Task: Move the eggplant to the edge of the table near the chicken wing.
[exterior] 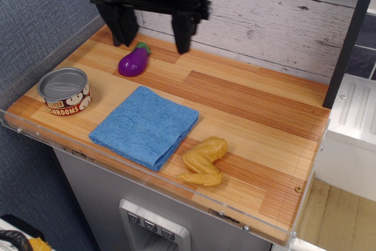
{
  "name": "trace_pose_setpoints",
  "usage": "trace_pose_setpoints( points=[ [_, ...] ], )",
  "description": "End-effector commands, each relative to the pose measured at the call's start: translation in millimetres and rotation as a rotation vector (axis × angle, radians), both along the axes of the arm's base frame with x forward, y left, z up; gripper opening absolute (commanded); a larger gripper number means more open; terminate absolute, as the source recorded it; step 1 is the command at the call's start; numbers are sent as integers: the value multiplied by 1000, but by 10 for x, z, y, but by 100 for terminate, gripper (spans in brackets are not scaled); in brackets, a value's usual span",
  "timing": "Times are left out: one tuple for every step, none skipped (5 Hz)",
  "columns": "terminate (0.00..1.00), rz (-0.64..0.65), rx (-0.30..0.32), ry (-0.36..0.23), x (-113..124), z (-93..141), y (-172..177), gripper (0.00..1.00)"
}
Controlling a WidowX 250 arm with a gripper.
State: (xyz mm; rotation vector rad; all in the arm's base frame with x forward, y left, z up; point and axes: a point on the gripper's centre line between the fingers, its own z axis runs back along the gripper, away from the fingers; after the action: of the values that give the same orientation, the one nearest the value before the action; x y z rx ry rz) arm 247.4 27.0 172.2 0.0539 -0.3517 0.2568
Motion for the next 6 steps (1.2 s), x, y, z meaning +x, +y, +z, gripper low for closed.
trace_pose_setpoints(
  points=[
    [0, 124, -14, -63, 336, -132, 436, 100],
    [0, 113, 18, -111, 518, -262, 607, 100],
    [0, 83, 13, -107, 709, -373, 740, 100],
    [0, -3, 72, -61, 955, -545, 830, 100],
    [0, -26, 72, 16, 1162, -725, 958, 100],
    [0, -66, 88, 99, 1306, -870, 1075, 100]
  ],
)
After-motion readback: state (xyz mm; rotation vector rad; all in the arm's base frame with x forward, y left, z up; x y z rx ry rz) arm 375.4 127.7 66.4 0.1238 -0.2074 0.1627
